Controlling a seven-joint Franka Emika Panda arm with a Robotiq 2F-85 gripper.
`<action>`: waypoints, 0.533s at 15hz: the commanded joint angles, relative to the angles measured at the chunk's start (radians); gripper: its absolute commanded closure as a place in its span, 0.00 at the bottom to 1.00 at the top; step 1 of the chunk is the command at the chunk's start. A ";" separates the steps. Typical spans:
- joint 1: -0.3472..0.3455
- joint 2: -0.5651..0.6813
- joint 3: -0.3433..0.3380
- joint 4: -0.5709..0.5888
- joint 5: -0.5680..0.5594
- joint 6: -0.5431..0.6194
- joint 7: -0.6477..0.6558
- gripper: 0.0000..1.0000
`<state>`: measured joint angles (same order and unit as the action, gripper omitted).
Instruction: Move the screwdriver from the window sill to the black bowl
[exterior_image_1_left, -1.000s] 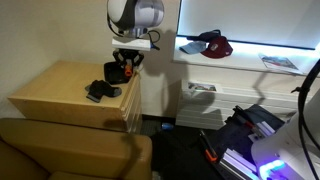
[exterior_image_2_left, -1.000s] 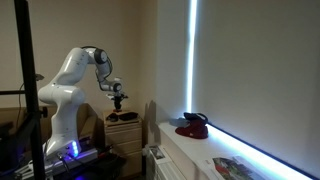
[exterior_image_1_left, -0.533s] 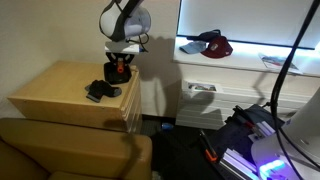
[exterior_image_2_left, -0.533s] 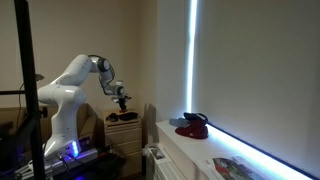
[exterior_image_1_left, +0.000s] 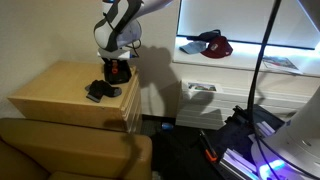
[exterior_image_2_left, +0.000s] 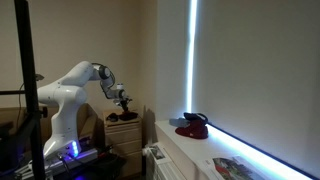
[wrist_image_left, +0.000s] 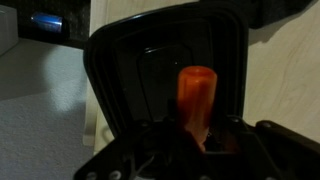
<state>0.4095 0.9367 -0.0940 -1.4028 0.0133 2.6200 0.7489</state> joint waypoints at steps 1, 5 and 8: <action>0.024 0.028 -0.039 0.035 -0.028 0.009 0.049 0.63; 0.048 0.001 -0.077 -0.005 -0.062 -0.037 0.085 0.32; 0.047 -0.014 -0.073 -0.010 -0.069 -0.044 0.101 0.11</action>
<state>0.4449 0.9526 -0.1572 -1.3896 -0.0314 2.6047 0.8210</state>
